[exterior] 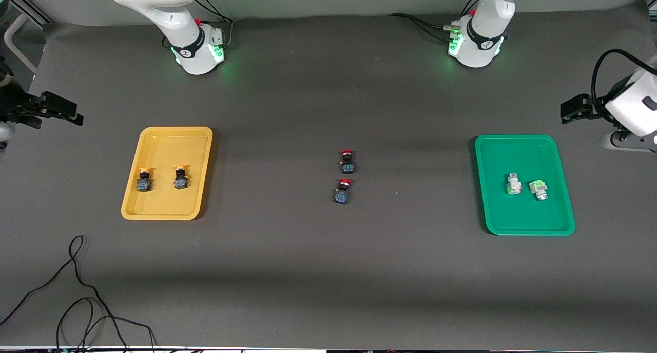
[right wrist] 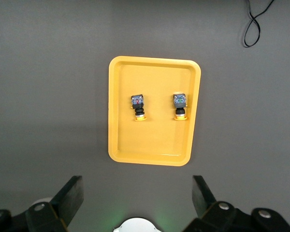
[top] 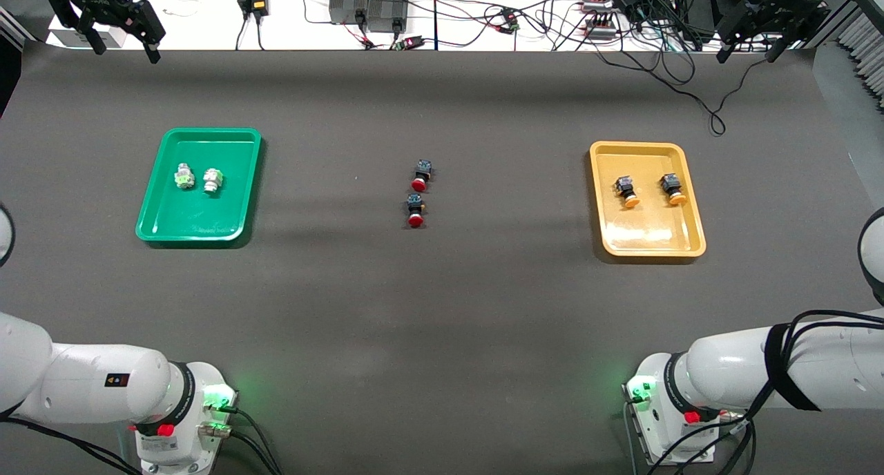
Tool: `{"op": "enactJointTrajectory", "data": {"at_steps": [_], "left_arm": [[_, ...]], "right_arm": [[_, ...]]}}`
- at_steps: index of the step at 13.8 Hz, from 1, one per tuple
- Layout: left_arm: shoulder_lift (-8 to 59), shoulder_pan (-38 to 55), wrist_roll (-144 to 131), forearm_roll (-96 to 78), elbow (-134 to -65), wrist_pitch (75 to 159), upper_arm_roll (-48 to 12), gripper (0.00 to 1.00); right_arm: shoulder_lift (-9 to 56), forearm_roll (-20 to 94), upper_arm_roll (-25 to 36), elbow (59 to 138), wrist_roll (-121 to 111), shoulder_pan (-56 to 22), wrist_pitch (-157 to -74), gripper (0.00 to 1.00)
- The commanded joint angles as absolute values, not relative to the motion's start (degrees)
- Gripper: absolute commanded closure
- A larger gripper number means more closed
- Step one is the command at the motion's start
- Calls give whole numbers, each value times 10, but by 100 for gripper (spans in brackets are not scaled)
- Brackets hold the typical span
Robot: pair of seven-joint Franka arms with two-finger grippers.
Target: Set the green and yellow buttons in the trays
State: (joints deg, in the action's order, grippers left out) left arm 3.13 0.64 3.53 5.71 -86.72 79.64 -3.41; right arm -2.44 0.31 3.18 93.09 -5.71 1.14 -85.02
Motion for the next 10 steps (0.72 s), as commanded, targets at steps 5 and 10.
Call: {"op": "enactJointTrajectory", "data": {"at_steps": [5, 10], "left_arm": [[-9, 7, 40, 39, -940, 836, -20, 2], [-9, 7, 40, 40, -940, 836, -20, 1]], "right_arm": [[-26, -12, 31, 928, -45, 6, -850, 0], [-29, -22, 31, 928, -46, 6, -850, 0]]}}
